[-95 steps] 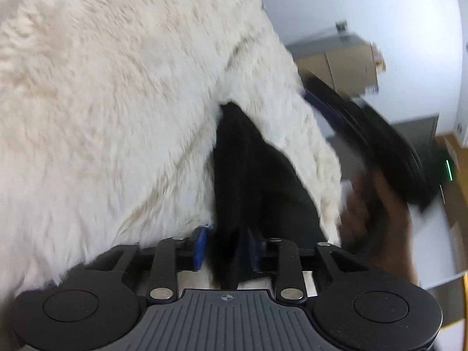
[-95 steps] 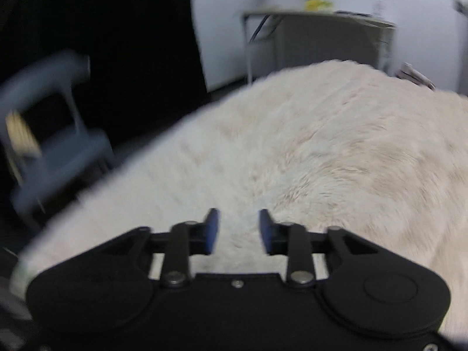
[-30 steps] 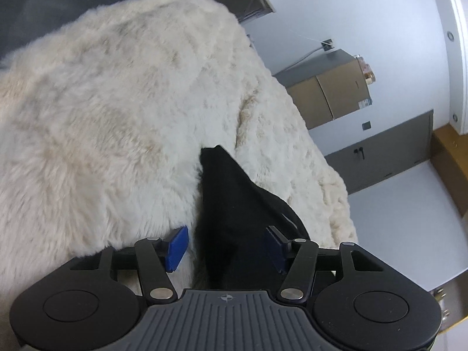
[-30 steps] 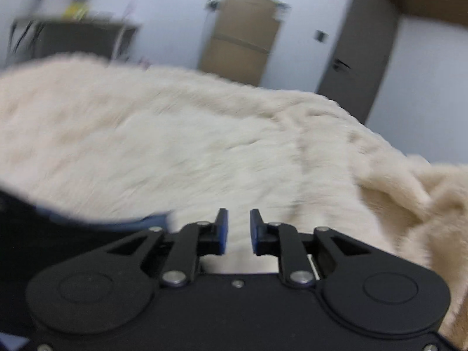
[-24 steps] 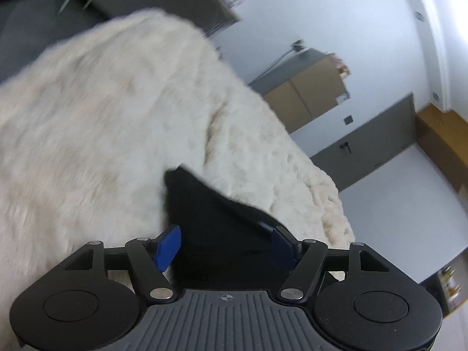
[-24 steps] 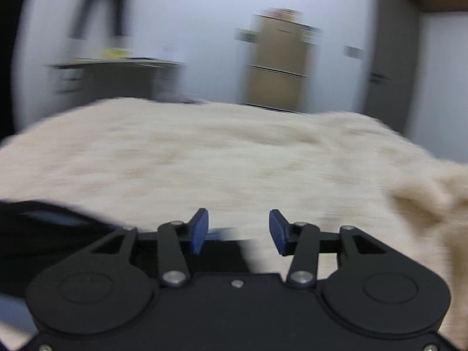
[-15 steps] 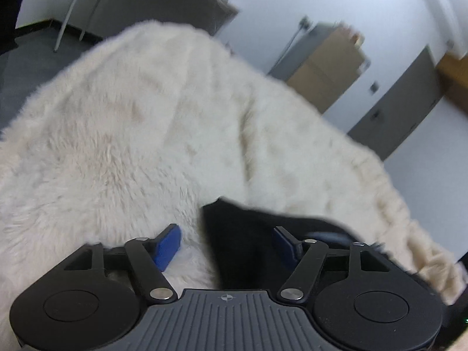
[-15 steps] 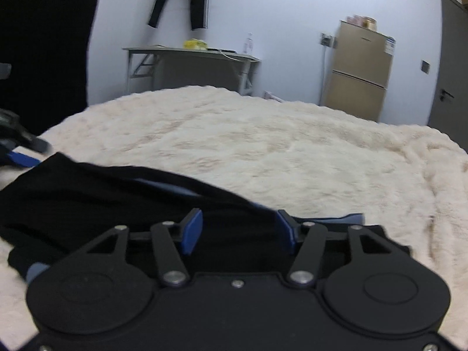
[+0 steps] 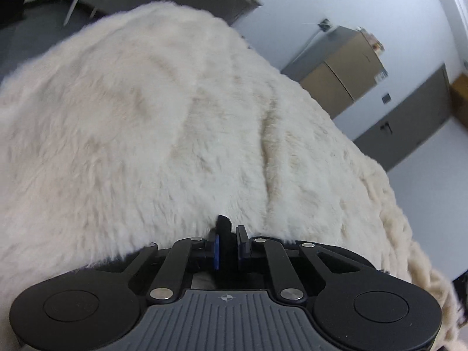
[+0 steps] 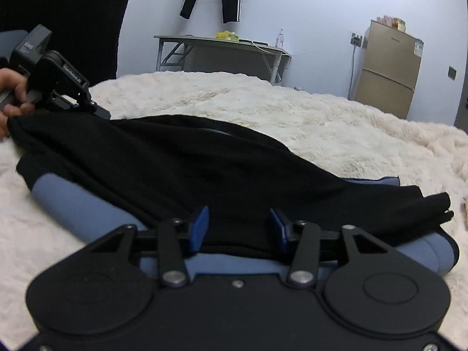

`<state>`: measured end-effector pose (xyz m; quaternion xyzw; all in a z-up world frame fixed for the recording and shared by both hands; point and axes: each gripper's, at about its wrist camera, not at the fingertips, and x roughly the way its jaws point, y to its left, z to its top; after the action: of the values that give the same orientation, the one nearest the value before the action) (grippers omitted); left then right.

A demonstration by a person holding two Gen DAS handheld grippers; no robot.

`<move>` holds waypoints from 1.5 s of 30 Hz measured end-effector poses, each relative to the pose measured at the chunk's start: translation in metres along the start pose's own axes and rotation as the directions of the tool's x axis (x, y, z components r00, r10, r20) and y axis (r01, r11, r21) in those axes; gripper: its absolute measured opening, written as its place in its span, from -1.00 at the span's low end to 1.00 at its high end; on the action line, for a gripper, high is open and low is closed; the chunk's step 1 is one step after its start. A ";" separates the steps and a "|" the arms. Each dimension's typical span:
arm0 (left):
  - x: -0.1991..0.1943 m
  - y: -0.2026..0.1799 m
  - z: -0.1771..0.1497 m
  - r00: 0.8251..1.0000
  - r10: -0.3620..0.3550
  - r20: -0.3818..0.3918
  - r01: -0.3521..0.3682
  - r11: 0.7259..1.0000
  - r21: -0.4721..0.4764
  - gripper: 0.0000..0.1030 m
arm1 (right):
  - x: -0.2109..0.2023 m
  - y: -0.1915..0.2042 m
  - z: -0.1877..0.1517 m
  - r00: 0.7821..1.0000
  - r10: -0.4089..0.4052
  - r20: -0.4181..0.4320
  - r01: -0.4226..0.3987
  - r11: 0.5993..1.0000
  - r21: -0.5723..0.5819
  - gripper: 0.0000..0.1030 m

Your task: Fold clothes

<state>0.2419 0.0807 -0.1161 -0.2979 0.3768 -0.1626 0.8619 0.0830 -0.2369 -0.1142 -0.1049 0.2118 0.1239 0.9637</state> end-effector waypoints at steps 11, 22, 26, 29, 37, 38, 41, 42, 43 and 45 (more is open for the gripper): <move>-0.094 -0.025 -0.043 0.998 0.039 -0.047 -0.039 0.999 -0.014 0.53 | -0.032 0.020 0.032 0.991 -0.023 0.133 0.018 0.999 0.038 0.16; -0.068 -0.025 -0.068 0.979 0.064 -0.193 -0.051 0.996 0.073 -0.80 | 0.006 0.035 0.023 0.999 0.046 -0.010 -0.045 0.996 0.078 0.14; -0.070 -0.022 -0.071 0.980 0.066 -0.188 -0.051 0.995 0.083 -0.78 | 0.013 -0.030 0.011 0.980 -0.194 -0.052 0.200 0.966 0.164 0.00; -0.074 -0.021 -0.071 0.982 0.050 -0.183 -0.037 0.996 0.076 -0.74 | 0.010 -0.073 0.004 0.942 -0.328 -0.067 0.335 0.921 0.199 -0.25; -0.117 -0.041 -0.072 0.997 0.083 -0.003 -0.082 0.987 0.137 0.20 | -0.048 -0.117 0.006 0.920 -0.390 -0.019 0.350 0.803 0.482 0.38; -0.124 -0.045 -0.073 0.996 0.082 0.038 -0.087 0.985 0.152 0.36 | -0.054 -0.111 0.008 0.941 -0.338 0.007 0.298 0.838 0.458 0.39; -0.135 -0.055 -0.076 0.994 0.035 0.107 -0.054 0.982 0.179 0.42 | -0.049 -0.084 0.022 0.975 -0.211 0.071 0.176 0.927 0.330 0.39; -0.136 -0.057 -0.077 0.994 0.016 0.111 -0.036 0.982 0.184 0.44 | -0.043 -0.076 0.028 0.983 -0.162 0.082 0.131 0.945 0.298 0.36; -0.136 -0.058 -0.078 0.995 0.005 0.103 -0.024 0.982 0.188 0.47 | -0.036 -0.067 0.034 0.990 -0.112 0.090 0.085 0.961 0.264 0.27; -0.135 -0.057 -0.081 0.996 0.021 0.082 -0.037 0.980 0.196 0.47 | -0.001 -0.050 0.048 1.000 -0.030 -0.003 0.030 0.984 0.174 -0.40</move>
<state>0.0889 0.0738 -0.0487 -0.2116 0.3285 -0.1746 0.9038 0.1148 -0.2721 -0.0636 -0.0234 0.2206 0.0904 0.9709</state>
